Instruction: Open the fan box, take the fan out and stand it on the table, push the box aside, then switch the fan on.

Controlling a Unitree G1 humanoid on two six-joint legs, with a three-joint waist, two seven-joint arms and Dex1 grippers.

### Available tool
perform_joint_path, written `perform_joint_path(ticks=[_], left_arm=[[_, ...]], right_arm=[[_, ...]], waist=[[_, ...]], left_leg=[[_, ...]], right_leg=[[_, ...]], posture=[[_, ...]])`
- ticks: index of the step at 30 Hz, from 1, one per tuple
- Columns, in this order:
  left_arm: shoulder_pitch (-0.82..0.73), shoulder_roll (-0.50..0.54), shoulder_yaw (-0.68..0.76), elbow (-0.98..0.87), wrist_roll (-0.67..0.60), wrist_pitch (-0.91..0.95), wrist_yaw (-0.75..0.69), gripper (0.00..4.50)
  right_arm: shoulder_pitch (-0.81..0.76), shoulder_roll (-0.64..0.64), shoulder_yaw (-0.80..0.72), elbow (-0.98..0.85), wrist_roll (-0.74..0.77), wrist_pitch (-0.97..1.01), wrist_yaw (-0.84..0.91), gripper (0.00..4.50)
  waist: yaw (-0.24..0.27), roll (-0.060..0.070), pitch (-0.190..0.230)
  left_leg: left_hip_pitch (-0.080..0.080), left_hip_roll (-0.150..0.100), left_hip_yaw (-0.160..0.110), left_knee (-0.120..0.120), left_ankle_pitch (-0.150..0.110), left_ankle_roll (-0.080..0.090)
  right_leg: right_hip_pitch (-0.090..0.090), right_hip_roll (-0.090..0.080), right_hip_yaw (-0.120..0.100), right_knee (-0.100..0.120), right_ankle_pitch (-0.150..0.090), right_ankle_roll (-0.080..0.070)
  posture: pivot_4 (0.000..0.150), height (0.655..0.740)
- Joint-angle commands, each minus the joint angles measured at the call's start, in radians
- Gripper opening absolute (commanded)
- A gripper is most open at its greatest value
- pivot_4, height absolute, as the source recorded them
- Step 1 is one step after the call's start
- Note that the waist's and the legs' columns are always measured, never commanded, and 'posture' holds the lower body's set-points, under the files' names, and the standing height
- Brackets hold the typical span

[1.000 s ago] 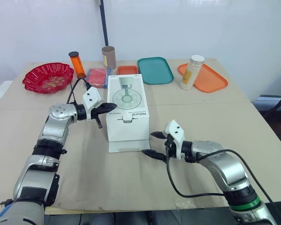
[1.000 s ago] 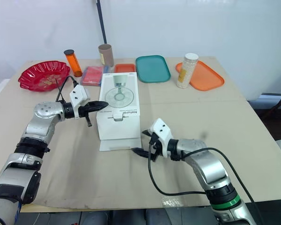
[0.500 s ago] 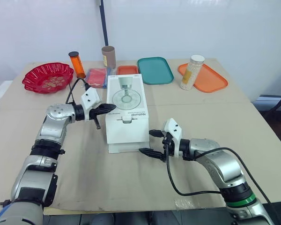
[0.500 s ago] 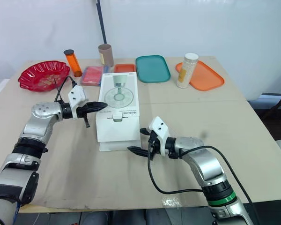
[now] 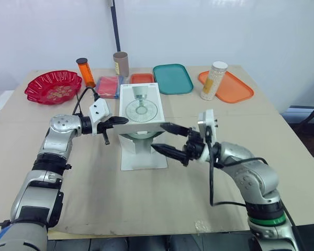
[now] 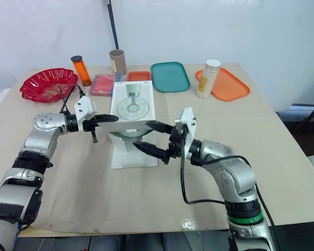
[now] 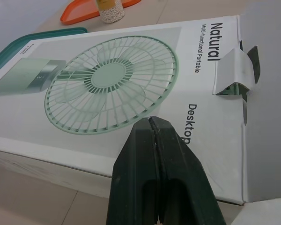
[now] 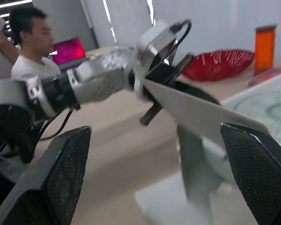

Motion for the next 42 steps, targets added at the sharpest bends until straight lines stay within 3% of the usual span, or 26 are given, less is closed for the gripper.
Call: perform_joint_path(ticks=[1, 6, 11, 16, 21, 32, 42], left_arm=[[-0.013, 0.009, 0.036, 0.010, -0.009, 0.010, 0.035, 0.03], [-0.033, 0.016, 0.136, 0.015, -0.067, 0.043, 0.138, 0.03], [-0.016, 0.007, 0.204, -0.131, -0.151, 0.134, 0.186, 0.03], [0.016, -0.009, 0.220, -0.325, -0.256, 0.275, 0.175, 0.03], [0.077, 0.003, 0.143, -0.425, -0.253, 0.343, 0.112, 0.03], [0.063, -0.034, 0.021, -0.217, -0.110, 0.219, 0.077, 0.03], [0.058, -0.044, 0.020, -0.180, -0.088, 0.197, 0.046, 0.03]], right_arm=[[-0.036, 0.023, 0.009, 0.050, -0.055, -0.042, -0.049, 4.50], [-0.091, 0.058, 0.038, 0.138, -0.128, -0.087, -0.084, 4.50], [-0.103, 0.056, 0.053, 0.184, -0.167, -0.111, -0.074, 4.50], [-0.100, 0.058, 0.057, 0.194, -0.180, -0.115, -0.071, 4.50], [-0.090, 0.065, 0.065, 0.196, -0.198, -0.114, -0.082, 4.50], [-0.074, 0.059, 0.054, 0.136, -0.192, -0.075, -0.093, 4.50], [-0.149, 0.012, 0.089, -0.055, -0.173, 0.140, -0.173, 4.50]], waist=[[0.000, 0.000, 0.000], [0.000, 0.000, 0.001], [0.000, -0.001, 0.001], [0.001, -0.001, 0.001], [-0.001, -0.001, 0.001], [0.001, -0.001, 0.001], [0.001, -0.001, 0.001]], left_leg=[[0.000, 0.000, 0.000, 0.000, 0.000, 0.000], [-0.002, 0.000, 0.000, 0.000, 0.000, 0.000], [-0.003, 0.000, -0.001, 0.000, 0.000, 0.000], [-0.003, -0.001, -0.001, 0.000, 0.000, 0.000], [-0.002, -0.001, -0.001, 0.000, 0.000, 0.000], [-0.003, -0.001, -0.001, 0.000, 0.000, 0.000], [-0.003, -0.001, -0.001, 0.000, 0.000, 0.000]], right_leg=[[0.000, 0.000, 0.000, 0.000, 0.000, 0.000], [-0.002, 0.000, 0.000, 0.000, 0.000, 0.000], [-0.003, -0.001, 0.000, 0.000, 0.000, 0.000], [-0.002, -0.002, 0.000, 0.000, 0.000, 0.000], [-0.002, -0.001, 0.000, 0.001, 0.000, 0.000], [-0.002, -0.001, 0.000, 0.001, 0.000, 0.000], [-0.002, -0.001, 0.000, 0.001, -0.001, 0.000]], posture=[[0.150, 0.7400], [0.150, 0.7400], [0.150, 0.7400], [0.150, 0.7400], [0.150, 0.7400], [0.150, 0.7400], [0.150, 0.7400]])
